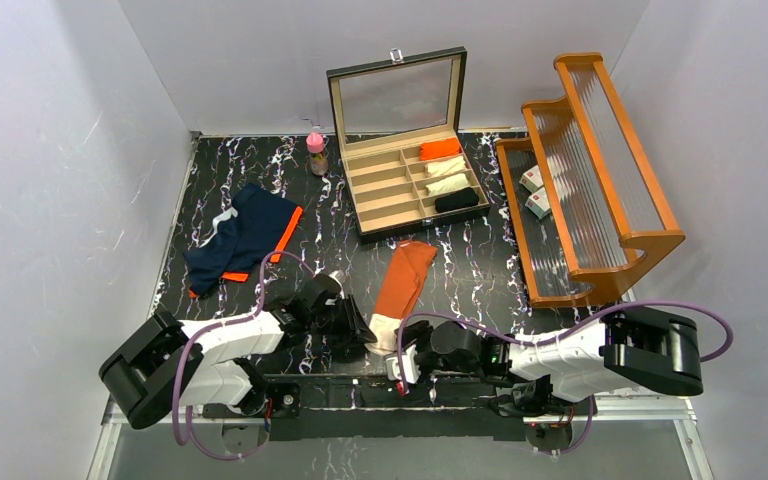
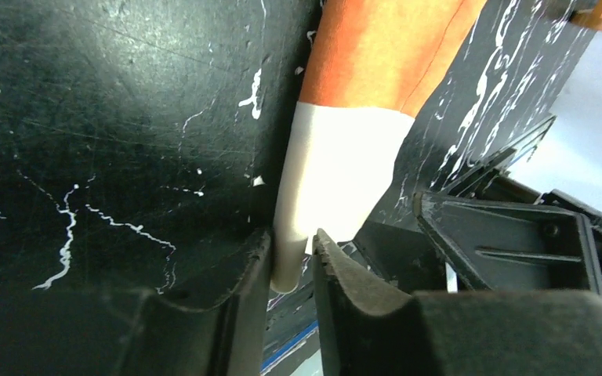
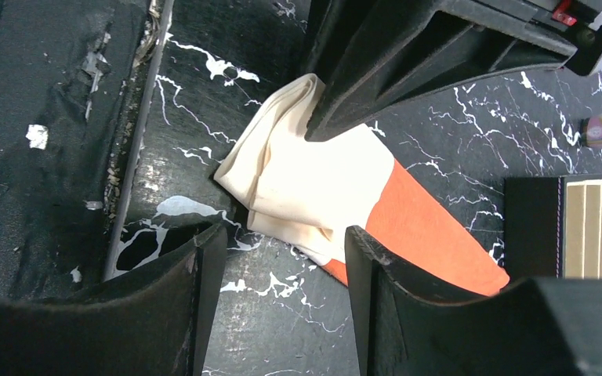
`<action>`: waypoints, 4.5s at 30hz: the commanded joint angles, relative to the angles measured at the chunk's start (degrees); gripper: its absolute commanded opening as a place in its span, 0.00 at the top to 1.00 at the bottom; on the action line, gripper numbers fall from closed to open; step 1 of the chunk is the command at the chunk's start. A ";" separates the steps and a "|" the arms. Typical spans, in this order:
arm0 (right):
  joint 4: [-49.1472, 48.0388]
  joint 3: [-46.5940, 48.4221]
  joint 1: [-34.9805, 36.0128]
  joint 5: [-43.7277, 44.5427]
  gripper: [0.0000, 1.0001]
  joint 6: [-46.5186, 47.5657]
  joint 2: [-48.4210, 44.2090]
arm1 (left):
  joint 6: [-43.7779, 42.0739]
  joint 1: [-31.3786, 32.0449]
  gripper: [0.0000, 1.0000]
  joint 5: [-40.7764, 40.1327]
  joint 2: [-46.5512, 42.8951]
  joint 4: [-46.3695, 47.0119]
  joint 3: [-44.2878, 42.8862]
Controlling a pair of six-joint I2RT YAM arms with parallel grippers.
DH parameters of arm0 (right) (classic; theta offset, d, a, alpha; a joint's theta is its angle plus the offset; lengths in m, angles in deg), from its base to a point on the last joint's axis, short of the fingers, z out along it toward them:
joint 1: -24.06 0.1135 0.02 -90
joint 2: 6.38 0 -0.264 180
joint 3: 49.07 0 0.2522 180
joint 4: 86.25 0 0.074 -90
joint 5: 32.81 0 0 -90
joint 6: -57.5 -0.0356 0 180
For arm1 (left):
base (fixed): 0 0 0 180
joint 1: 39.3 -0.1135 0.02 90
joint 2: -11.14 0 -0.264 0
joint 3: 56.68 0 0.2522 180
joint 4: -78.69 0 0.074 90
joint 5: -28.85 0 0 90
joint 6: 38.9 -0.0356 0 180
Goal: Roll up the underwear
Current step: Roll the underwear to the center of the board.
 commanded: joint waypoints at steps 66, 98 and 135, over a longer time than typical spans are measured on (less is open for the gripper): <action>-14.19 1.77 1.34 -0.32 0.99 -15.68 18.75 | 8.69 -2.64 1.00 -1.90 -9.30 -3.92 3.67; -33.16 -0.40 -19.67 -31.60 0.99 -68.61 16.17 | -5.36 -2.64 0.22 -13.71 -16.87 -17.09 -5.43; -40.41 -0.21 -35.65 -36.97 0.99 -104.04 37.08 | -22.94 -2.29 0.25 5.78 -5.16 -0.96 -2.31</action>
